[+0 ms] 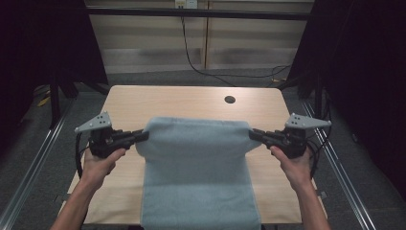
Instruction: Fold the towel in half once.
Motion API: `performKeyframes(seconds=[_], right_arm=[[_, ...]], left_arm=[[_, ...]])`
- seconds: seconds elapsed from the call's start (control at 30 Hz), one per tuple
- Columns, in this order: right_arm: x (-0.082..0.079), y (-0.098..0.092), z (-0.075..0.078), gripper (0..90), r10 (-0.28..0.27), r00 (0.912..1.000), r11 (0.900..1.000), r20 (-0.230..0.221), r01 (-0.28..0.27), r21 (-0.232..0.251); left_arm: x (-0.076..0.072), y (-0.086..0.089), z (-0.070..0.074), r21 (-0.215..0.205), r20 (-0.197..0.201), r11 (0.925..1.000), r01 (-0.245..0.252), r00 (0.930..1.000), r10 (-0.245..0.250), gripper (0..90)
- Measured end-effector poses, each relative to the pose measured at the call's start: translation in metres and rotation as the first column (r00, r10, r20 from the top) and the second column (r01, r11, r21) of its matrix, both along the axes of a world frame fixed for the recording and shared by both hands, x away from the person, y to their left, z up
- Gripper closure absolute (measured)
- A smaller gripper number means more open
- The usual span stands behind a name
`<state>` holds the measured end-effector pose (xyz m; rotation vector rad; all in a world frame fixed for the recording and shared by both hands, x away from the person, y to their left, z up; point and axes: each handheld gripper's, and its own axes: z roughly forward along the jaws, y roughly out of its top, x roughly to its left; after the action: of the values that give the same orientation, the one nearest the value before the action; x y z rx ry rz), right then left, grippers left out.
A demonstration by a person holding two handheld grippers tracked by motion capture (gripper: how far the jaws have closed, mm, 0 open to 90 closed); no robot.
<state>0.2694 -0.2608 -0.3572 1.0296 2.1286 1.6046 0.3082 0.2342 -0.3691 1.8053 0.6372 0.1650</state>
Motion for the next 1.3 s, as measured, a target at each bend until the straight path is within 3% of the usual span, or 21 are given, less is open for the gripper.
performKeyframes(seconds=[0.17, 0.2, 0.27, 0.3, 0.37, 0.4, 0.47, 0.5, 0.57, 0.6, 0.63, 0.67, 0.77, 0.8, 0.87, 0.93, 1.0, 1.1, 1.13, 1.2, 1.3], right_arm=[[-0.034, 0.002, -0.016, 86.9, 0.014, 0.9992, 0.999, -0.038, -0.015, -0.043], [-0.040, 0.003, -0.019, 86.9, 0.016, 0.9986, 0.998, -0.050, -0.019, -0.053], [-0.052, 0.004, -0.030, 86.9, 0.023, 0.9965, 0.997, -0.080, -0.029, -0.070], [-0.059, 0.005, -0.038, 86.9, 0.025, 0.9946, 0.995, -0.101, -0.034, -0.089], [-0.070, 0.005, -0.051, 86.9, 0.025, 0.9907, 0.997, -0.134, -0.035, -0.076], [-0.075, 0.008, -0.059, 86.9, 0.040, 0.9868, 0.997, -0.157, -0.051, -0.065], [-0.084, 0.016, -0.075, 86.9, 0.039, 0.9799, 0.987, -0.195, -0.068, -0.144], [-0.086, 0.018, -0.083, 86.9, 0.041, 0.9751, 0.985, -0.218, -0.076, -0.156], [-0.091, 0.019, -0.098, 86.9, 0.049, 0.9658, 0.988, -0.255, -0.085, -0.130], [-0.093, 0.021, -0.104, 86.9, 0.048, 0.9618, 0.984, -0.269, -0.092, -0.150], [-0.094, 0.022, -0.110, 86.9, 0.053, 0.9547, 0.984, -0.293, -0.099, -0.146], [-0.094, 0.023, -0.117, 86.9, 0.058, 0.9476, 0.983, -0.314, -0.109, -0.148], [-0.096, 0.029, -0.131, 86.9, 0.047, 0.9300, 0.975, -0.364, -0.122, -0.185], [-0.095, 0.030, -0.132, 86.9, 0.047, 0.9308, 0.972, -0.363, -0.126, -0.196], [-0.092, 0.031, -0.132, 86.9, 0.034, 0.9301, 0.971, -0.366, -0.118, -0.210], [-0.084, 0.031, -0.136, 87.2, 0.027, 0.9265, 0.969, -0.375, -0.116, -0.217], [-0.078, 0.033, -0.136, 87.3, 0.013, 0.9307, 0.967, -0.366, -0.105, -0.233], [-0.066, 0.039, -0.135, 87.3, -0.006, 0.9386, 0.958, -0.345, -0.093, -0.272], [-0.060, 0.042, -0.134, 87.4, -0.013, 0.9400, 0.951, -0.341, -0.094, -0.294], [-0.049, 0.046, -0.133, 87.3, -0.033, 0.9423, 0.945, -0.333, -0.079, -0.318], [-0.032, 0.048, -0.132, 87.3, -0.044, 0.9437, 0.940, -0.328, -0.072, -0.333]], left_arm=[[-0.032, -0.001, -0.018, 0.034, -0.053, 0.9981, 0.052, 0.9973, -0.050, 84.7], [-0.038, -0.001, -0.024, 0.032, -0.057, 0.9988, 0.036, 0.9978, -0.034, 84.7], [-0.049, -0.001, -0.043, 0.042, -0.125, 0.9967, 0.070, 0.9902, -0.064, 84.7], [-0.055, -0.001, -0.053, 0.051, -0.138, 0.9966, 0.065, 0.9887, -0.058, 84.7], [-0.063, -0.001, -0.069, 0.082, -0.204, 0.9930, 0.086, 0.9766, -0.067, 84.7], [-0.067, 0.000, -0.077, 0.108, -0.213, 0.9906, 0.083, 0.9754, -0.059, 84.6], [-0.074, 0.002, -0.094, 0.130, -0.276, 0.9851, 0.113, 0.9585, -0.073, 84.4], [-0.078, 0.003, -0.102, 0.144, -0.287, 0.9837, 0.108, 0.9560, -0.063, 84.4], [-0.084, 0.005, -0.118, 0.138, -0.362, 0.9819, 0.130, 0.9296, -0.072, 84.3], [-0.088, 0.003, -0.122, 0.166, -0.362, 0.9757, 0.143, 0.9290, -0.075, 84.3], [-0.091, 0.001, -0.121, 0.201, -0.336, 0.9679, 0.150, 0.9389, -0.076, 83.9], [-0.091, 0.000, -0.119, 0.207, -0.320, 0.9666, 0.152, 0.9441, -0.080, 83.8], [-0.084, -0.003, -0.127, 0.233, -0.347, 0.9599, 0.156, 0.9355, -0.068, 84.0], [-0.082, -0.004, -0.129, 0.227, -0.358, 0.9604, 0.161, 0.9310, -0.071, 84.1], [-0.078, -0.006, -0.130, 0.238, -0.343, 0.9580, 0.160, 0.9368, -0.071, 84.5], [-0.072, -0.006, -0.132, 0.225, -0.351, 0.9622, 0.154, 0.9339, -0.067, 84.9], [-0.063, -0.005, -0.134, 0.221, -0.349, 0.9649, 0.142, 0.9353, -0.058, 85.0], [-0.042, -0.006, -0.135, 0.225, -0.324, 0.9698, 0.095, 0.9459, -0.017, 85.3], [-0.036, -0.007, -0.135, 0.226, -0.327, 0.9701, 0.087, 0.9451, -0.009, 85.4], [-0.022, -0.011, -0.135, 0.255, -0.290, 0.9653, 0.058, 0.9567, 0.019, 85.5], [0.005, -0.015, -0.136, 0.252, -0.290, 0.9670, 0.037, 0.9561, 0.040, 85.5]])
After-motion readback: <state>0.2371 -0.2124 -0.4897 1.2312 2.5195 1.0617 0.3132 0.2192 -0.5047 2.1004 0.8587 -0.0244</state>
